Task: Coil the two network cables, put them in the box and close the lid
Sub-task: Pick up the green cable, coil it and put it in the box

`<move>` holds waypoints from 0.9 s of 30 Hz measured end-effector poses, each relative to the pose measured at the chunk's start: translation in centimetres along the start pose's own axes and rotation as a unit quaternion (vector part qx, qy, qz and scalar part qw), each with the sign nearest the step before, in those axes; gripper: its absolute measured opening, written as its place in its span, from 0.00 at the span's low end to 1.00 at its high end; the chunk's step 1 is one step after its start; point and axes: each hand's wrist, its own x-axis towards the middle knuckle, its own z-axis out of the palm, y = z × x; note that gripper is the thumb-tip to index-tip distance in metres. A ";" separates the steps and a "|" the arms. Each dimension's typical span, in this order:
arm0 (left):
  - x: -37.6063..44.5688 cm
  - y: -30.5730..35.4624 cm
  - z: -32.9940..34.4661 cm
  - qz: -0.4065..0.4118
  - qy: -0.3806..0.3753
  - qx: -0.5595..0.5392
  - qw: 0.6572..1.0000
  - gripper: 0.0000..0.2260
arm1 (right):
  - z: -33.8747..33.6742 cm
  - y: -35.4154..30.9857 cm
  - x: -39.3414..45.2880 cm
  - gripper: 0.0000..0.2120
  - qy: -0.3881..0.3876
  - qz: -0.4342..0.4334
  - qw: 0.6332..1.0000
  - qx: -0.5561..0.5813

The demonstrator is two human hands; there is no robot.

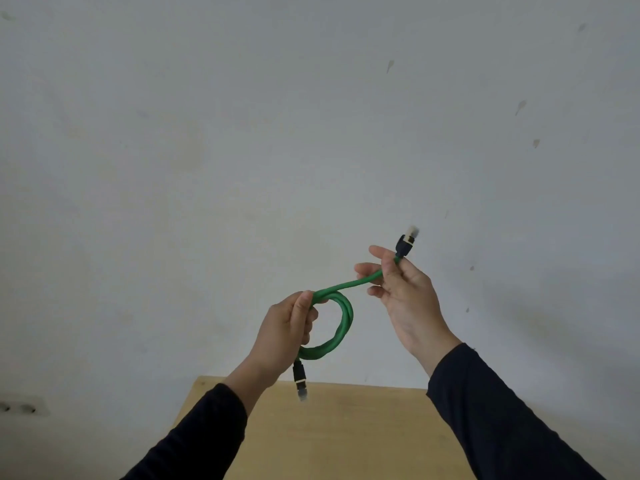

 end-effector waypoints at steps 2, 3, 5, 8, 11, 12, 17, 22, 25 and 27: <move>0.6 0.2 -0.3 -0.008 -0.011 -0.020 1.000 0.18 | -0.3 0.5 0.1 0.13 0.003 -0.023 0.998 -0.066; 0.8 0.2 -0.5 -0.010 -0.012 -0.023 1.000 0.19 | -0.5 0.6 0.1 0.13 -0.004 -0.033 0.995 -0.095; 1.1 0.3 -0.9 -0.013 -0.013 -0.027 0.999 0.20 | -1.0 0.9 0.1 0.14 -0.030 -0.031 0.992 -0.119; 1.3 0.2 -1.1 -0.002 -0.018 -0.007 1.000 0.19 | -1.5 1.0 0.3 0.13 -0.045 0.003 0.992 -0.116; 1.3 0.2 -1.0 -0.004 -0.046 0.005 0.999 0.19 | -2.0 0.9 0.6 0.11 -0.029 -0.024 0.990 -0.134; 1.3 0.3 -0.9 -0.011 -0.063 0.006 0.998 0.19 | -2.1 0.6 0.8 0.11 -0.022 -0.038 0.990 -0.136; 1.3 0.3 -0.3 -0.027 -0.094 0.047 0.994 0.19 | -2.6 -0.9 1.9 0.13 -0.026 -0.072 0.985 -0.155; 1.6 -0.1 -0.3 -0.014 -0.052 0.064 0.996 0.20 | -2.9 -0.5 1.5 0.15 -0.064 -0.069 0.978 -0.188; 1.4 -0.4 -0.3 -0.001 -0.071 0.098 0.993 0.18 | -3.1 0.0 1.4 0.15 -0.055 -0.065 0.972 -0.217; 1.3 -0.4 -0.2 0.012 -0.085 0.125 0.988 0.18 | -3.0 0.2 1.4 0.13 -0.064 -0.065 0.964 -0.250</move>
